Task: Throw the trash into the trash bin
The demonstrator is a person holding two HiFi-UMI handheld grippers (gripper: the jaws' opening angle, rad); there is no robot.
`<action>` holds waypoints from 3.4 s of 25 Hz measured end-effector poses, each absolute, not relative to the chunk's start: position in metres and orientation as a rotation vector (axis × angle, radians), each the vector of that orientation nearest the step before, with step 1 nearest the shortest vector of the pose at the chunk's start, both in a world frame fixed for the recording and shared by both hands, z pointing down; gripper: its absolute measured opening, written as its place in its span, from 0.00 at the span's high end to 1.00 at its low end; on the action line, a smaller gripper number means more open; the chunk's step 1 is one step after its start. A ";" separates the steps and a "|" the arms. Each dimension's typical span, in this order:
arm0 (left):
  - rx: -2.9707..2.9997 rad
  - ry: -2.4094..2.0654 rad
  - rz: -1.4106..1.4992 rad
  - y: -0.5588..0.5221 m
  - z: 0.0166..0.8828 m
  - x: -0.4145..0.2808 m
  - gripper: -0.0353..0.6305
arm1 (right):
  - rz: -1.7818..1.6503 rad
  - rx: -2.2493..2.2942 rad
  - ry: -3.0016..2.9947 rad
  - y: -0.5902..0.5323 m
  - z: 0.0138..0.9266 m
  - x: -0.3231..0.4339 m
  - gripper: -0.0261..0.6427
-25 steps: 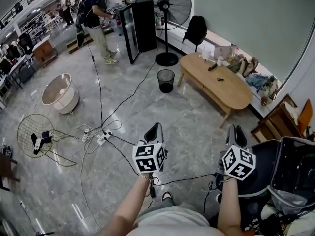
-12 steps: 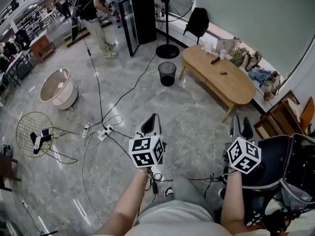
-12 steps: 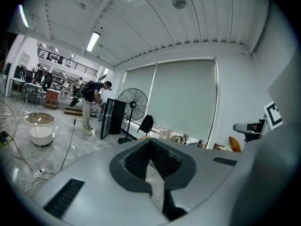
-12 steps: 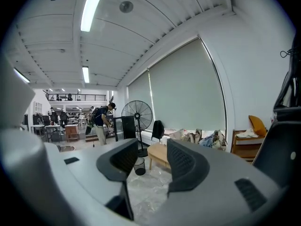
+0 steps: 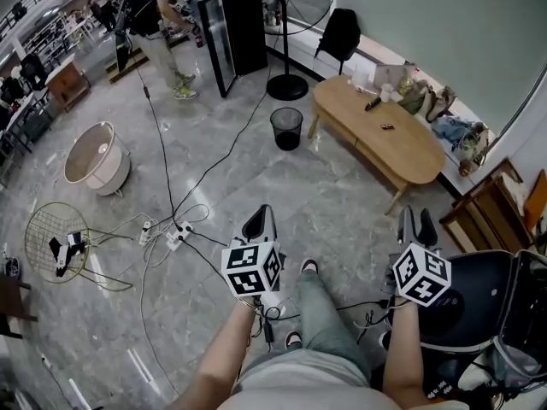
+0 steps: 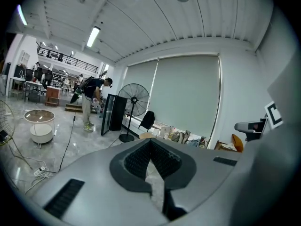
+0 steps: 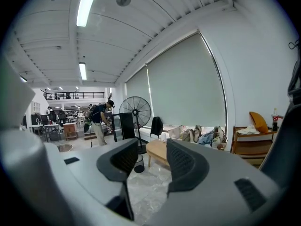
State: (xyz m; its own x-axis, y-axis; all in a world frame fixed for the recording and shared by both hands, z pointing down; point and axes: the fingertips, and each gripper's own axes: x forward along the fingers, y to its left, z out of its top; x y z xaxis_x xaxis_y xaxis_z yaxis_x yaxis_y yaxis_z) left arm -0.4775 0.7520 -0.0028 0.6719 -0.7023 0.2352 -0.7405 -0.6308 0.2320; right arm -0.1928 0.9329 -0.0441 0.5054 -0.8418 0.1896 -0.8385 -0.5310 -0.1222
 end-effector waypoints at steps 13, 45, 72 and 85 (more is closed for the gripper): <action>2.660 -1.051 0.326 0.578 0.014 -0.305 0.93 | -0.469 -2.715 1.333 0.793 0.000 -0.031 0.66; 2.846 -0.506 0.402 0.179 -0.021 0.117 0.93 | -0.571 -2.806 0.862 0.470 -0.012 0.260 0.66; 2.740 -0.382 0.747 0.074 0.130 0.310 0.93 | -0.907 -2.809 0.568 0.390 0.133 0.445 0.66; 2.628 -0.337 1.016 0.106 0.318 0.349 0.93 | -1.271 -2.687 0.516 0.394 0.346 0.462 0.67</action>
